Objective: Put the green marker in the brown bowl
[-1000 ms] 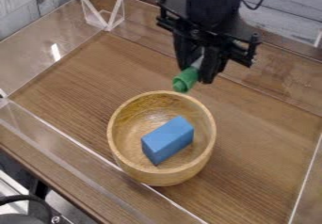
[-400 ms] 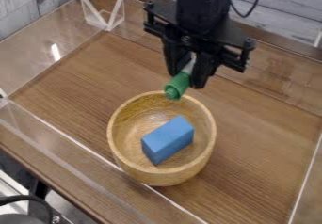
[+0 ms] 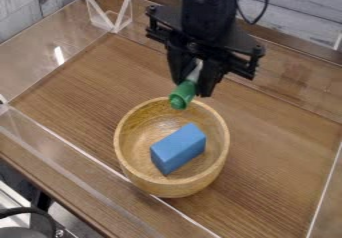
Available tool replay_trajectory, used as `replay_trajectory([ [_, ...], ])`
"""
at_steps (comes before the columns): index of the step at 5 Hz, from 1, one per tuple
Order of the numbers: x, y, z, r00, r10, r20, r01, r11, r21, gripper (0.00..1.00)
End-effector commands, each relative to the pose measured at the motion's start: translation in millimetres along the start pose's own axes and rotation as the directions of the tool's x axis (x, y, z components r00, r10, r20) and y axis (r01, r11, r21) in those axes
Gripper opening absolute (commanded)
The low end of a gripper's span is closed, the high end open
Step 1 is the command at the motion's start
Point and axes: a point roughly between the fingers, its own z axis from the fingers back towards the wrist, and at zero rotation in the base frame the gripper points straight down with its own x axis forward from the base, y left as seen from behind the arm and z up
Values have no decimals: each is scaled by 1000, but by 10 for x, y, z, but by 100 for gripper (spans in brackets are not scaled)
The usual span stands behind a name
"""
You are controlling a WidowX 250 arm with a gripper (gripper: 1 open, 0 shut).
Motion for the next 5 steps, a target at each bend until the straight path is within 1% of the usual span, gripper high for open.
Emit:
replay_trajectory([
  [1,12,30,87,999,12,44,-12,1000,2,0],
  [3,-23,46,62,999,30,42,-31,999,16,0],
  [5,-32,54,37,998,39,42,-40,999,26,0],
])
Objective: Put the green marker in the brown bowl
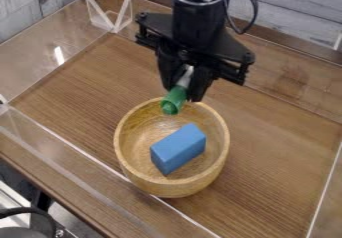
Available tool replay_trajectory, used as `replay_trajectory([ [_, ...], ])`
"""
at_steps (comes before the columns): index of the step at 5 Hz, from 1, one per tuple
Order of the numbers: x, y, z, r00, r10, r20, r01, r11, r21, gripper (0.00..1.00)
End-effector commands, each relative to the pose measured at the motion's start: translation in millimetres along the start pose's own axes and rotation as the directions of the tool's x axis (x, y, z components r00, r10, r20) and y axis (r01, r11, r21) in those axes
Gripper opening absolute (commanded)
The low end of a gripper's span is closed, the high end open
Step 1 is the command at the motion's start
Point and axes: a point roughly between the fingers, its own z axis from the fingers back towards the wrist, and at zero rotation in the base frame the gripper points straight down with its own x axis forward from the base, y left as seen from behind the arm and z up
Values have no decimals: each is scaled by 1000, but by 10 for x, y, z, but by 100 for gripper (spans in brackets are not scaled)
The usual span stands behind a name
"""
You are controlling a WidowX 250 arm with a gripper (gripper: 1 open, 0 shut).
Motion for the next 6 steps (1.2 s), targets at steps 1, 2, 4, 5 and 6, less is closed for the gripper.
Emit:
replay_trajectory([
  [1,26,-6,73,999,-4,40,4,1000,-4,0],
  [2,28,1,61,999,-2,41,2,1000,1,0],
  [4,38,17,43,999,-2,45,2,1000,7,0],
  [5,56,67,23,999,-2,43,1,1000,9,0],
  [6,74,117,5,999,-1,40,0,1000,10,0],
])
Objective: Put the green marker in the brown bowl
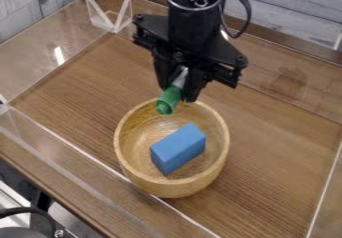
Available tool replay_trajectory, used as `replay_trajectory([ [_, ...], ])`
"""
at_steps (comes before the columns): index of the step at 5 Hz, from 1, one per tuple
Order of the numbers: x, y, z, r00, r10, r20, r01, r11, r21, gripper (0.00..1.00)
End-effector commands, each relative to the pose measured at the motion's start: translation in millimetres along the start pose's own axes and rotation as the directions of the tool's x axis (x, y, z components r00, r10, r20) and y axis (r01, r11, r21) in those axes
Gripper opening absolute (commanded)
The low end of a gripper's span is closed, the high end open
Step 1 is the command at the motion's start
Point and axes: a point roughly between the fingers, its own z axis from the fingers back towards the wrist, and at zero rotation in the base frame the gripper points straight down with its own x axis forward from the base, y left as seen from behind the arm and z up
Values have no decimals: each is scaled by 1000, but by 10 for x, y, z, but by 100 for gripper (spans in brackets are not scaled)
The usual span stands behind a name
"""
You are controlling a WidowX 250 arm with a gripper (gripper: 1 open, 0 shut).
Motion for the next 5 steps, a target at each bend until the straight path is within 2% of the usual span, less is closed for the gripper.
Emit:
replay_trajectory([
  [1,59,58,30,1000,9,24,-8,1000,-6,0],
  [5,200,338,-49,999,30,22,-30,999,17,0],
])
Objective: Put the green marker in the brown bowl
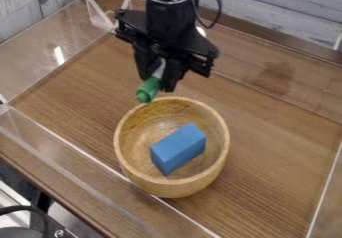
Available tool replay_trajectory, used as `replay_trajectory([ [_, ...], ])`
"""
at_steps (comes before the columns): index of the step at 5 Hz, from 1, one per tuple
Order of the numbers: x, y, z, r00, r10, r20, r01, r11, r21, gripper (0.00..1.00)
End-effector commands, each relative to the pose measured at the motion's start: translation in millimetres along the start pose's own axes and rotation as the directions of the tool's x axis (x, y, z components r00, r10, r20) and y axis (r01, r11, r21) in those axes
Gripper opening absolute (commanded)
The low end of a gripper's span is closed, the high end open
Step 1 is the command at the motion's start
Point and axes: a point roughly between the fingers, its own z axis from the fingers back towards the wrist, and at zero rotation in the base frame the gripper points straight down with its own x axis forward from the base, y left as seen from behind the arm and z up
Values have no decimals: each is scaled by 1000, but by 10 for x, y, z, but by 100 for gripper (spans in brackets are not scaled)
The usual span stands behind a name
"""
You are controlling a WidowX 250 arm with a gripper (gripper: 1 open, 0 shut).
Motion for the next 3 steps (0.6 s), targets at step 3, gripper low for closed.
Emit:
replay_trajectory([
  [3,348,267,-51,997,33,67,-34,999,10,0],
])
